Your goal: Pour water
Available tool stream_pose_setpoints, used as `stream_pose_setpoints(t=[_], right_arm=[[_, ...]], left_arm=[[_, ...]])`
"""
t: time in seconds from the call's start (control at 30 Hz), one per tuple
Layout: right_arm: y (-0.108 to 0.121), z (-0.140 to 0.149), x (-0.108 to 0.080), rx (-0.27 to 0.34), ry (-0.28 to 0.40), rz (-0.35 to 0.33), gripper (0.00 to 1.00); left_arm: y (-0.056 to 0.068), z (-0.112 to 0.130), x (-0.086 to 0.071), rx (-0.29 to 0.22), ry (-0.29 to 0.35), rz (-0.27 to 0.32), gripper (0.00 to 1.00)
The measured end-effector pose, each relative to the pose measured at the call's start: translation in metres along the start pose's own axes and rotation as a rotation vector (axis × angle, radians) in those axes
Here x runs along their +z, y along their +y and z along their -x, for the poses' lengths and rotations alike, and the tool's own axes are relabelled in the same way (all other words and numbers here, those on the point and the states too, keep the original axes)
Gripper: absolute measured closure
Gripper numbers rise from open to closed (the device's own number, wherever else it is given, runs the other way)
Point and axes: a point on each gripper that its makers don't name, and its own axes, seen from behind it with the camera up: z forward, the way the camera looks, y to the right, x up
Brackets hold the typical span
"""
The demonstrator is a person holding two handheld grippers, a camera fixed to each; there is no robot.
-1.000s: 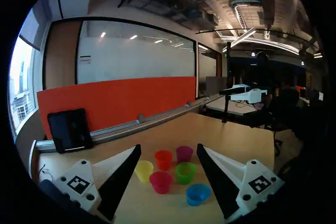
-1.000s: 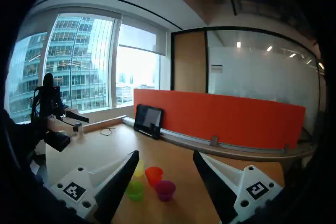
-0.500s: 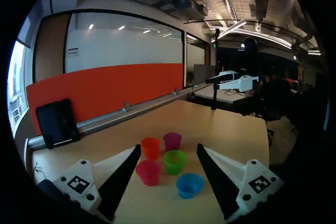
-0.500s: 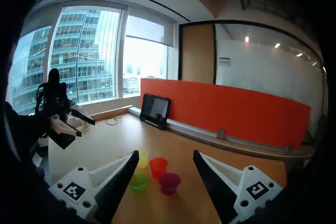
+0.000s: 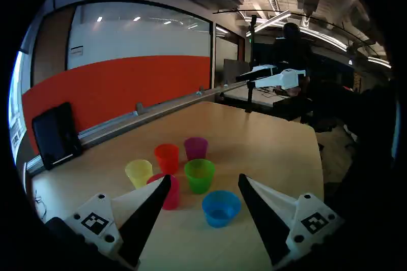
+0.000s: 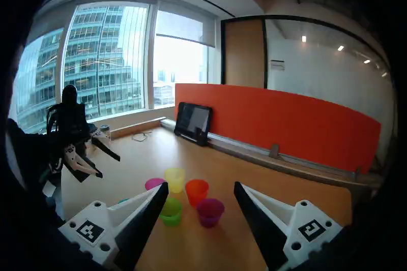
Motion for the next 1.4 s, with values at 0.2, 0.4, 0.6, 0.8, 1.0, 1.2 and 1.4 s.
stream_pose_setpoints(t=[0.2, 0.4, 0.6, 0.8, 1.0, 1.2, 1.4], right_arm=[[-0.004, 0.012, 0.007, -0.013, -0.026, -0.018, 0.0], [-0.005, 0.023, 0.014, -0.033, -0.055, -0.025, 0.0], [-0.008, 0.033, 0.019, -0.049, -0.077, -0.033, 0.0], [-0.008, 0.041, 0.022, -0.061, -0.098, -0.033, 0.0], [-0.009, 0.045, 0.025, -0.062, -0.105, -0.037, 0.0], [-0.01, 0.049, 0.029, -0.063, -0.111, -0.044, 0.0], [-0.007, 0.052, 0.032, -0.061, -0.117, -0.041, 0.0]], left_arm=[[0.008, 0.023, 0.013, -0.004, -0.048, 0.025, 0.01], [0.017, 0.046, 0.024, -0.012, -0.094, 0.053, 0.01], [0.023, 0.068, 0.031, -0.004, -0.142, 0.075, 0.01], [0.028, 0.089, 0.039, 0.024, -0.207, 0.092, 0.01], [0.029, 0.101, 0.049, 0.041, -0.263, 0.101, 0.01], [0.03, 0.11, 0.06, 0.051, -0.3, 0.115, 0.01], [0.032, 0.115, 0.071, 0.059, -0.321, 0.129, 0.01]])
